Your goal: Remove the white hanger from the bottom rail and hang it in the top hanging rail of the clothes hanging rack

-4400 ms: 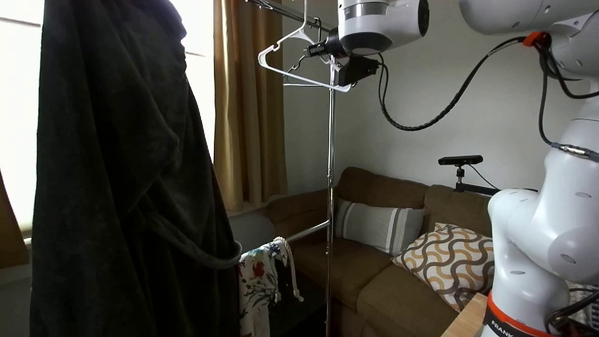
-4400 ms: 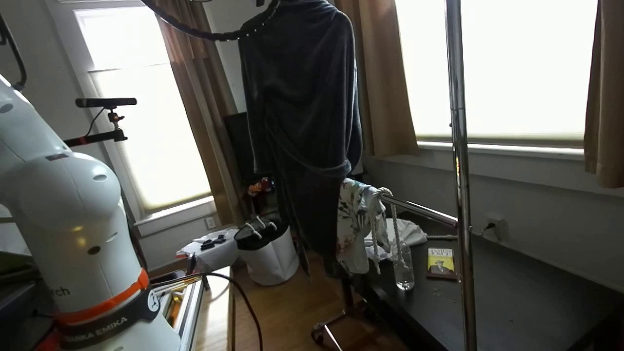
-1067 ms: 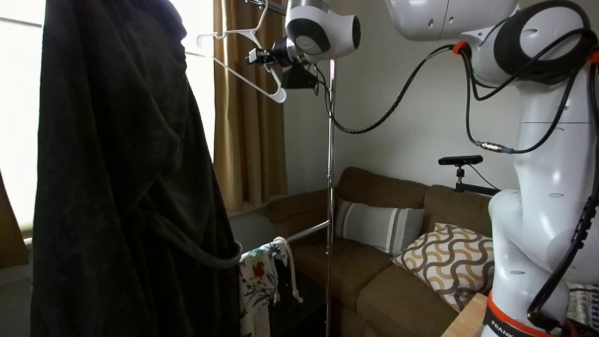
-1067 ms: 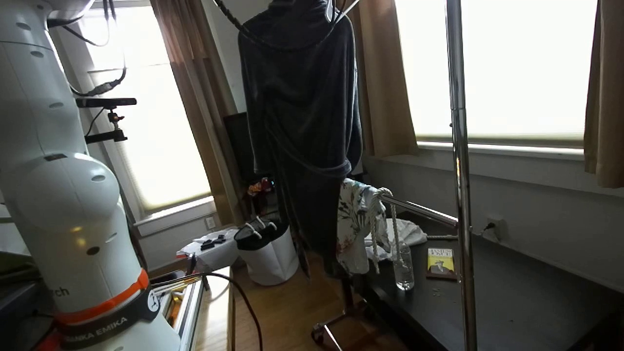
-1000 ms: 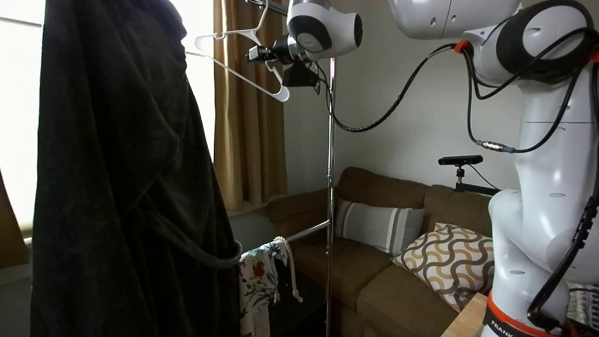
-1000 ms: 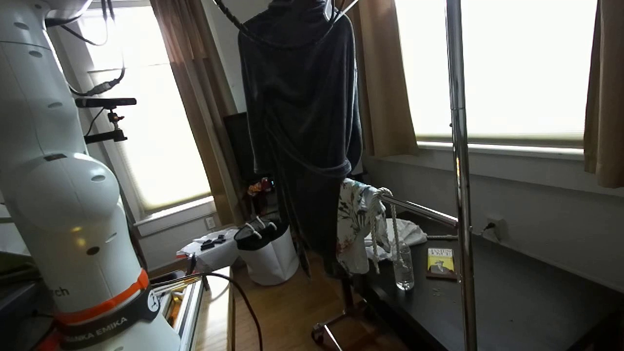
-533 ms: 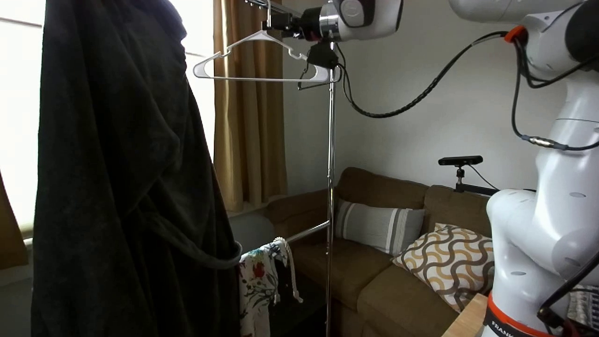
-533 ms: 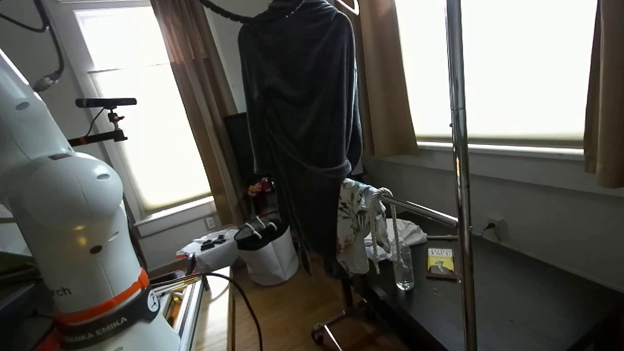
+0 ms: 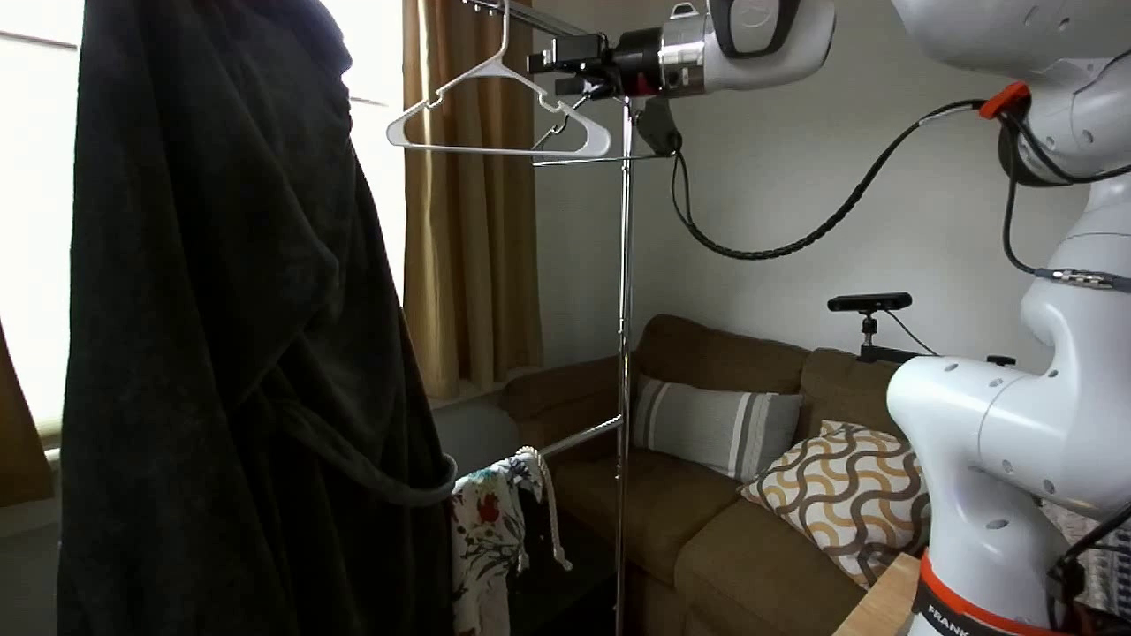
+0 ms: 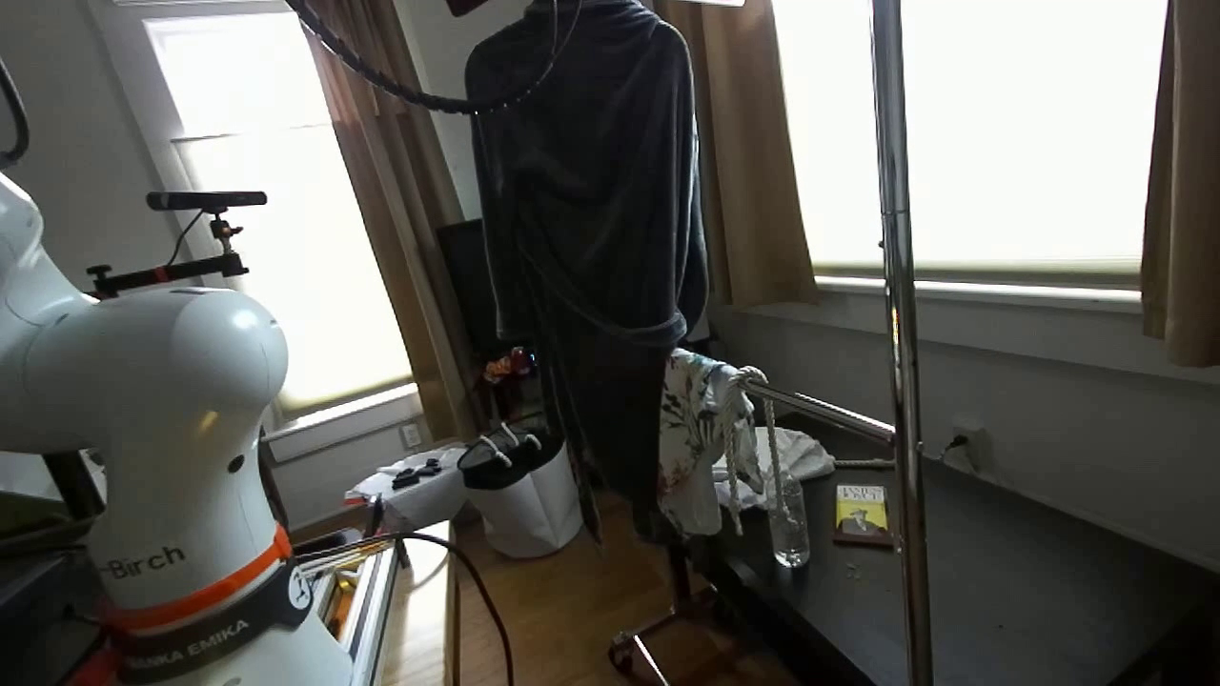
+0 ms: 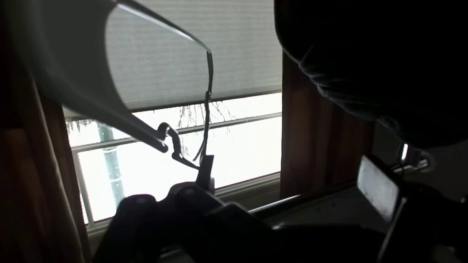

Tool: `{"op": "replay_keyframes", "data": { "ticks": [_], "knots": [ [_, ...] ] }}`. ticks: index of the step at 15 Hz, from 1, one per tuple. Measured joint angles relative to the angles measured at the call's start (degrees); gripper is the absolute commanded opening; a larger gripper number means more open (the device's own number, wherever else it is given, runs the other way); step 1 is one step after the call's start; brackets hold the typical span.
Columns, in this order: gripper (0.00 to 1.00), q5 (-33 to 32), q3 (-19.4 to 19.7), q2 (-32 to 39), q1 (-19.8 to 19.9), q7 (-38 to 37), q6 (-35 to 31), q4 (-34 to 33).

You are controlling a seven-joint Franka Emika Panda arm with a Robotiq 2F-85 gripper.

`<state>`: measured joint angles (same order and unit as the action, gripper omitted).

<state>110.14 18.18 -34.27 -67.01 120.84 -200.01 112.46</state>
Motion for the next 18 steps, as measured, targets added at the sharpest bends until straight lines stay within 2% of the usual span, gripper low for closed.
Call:
{"op": "replay_keyframes", "data": {
  "ticks": [4, 7, 10, 18],
  "knots": [
    [1.00, 3.8, 2.6, -6.7, -14.6, 13.9, -18.4, -2.2],
    [1.00, 8.2, 3.0, -9.4, -20.7, 25.7, -33.3, -6.0],
    [1.00, 12.8, 3.1, -9.3, -20.7, 36.0, -42.5, -10.2],
    [1.00, 11.2, 5.5, -5.4, -13.1, 34.7, -41.5, 0.6]
  ]
}}
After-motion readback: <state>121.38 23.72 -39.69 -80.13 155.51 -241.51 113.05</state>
